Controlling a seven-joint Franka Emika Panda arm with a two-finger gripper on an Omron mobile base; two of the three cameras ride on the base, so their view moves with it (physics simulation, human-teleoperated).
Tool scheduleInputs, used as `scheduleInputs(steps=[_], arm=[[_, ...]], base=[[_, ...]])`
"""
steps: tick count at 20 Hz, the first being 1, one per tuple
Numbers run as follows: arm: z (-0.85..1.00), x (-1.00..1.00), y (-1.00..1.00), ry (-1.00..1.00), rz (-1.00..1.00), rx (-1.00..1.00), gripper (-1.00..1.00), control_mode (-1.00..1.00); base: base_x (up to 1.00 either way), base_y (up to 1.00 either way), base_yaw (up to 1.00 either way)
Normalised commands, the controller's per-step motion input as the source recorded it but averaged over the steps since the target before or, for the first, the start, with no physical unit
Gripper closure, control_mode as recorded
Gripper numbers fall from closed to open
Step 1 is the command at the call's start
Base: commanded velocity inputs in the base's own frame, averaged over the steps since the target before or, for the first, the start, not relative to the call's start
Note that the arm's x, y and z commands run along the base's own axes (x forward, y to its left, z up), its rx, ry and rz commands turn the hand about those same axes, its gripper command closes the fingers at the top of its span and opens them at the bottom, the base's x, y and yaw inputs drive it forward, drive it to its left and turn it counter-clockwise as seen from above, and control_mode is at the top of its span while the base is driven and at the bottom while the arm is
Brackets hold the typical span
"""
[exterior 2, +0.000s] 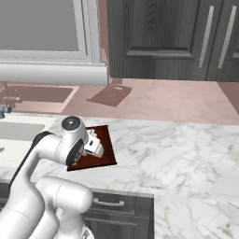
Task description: Take out the milk from the fridge and place it on the tray on the counter. Then take the sugar cube near the tray and place it in the tray.
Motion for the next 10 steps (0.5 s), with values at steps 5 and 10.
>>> scheduleInputs(steps=[5, 10], arm=[[-0.19, 0.10, 0.04, 0.00, 0.01, -0.02, 1.00, -1.00], [-0.27, 0.07, 0.08, 0.00, 0.00, -0.02, 1.00, -1.00]], base=[[0.00, 0.00, 0.00], [0.00, 0.00, 0.00]])
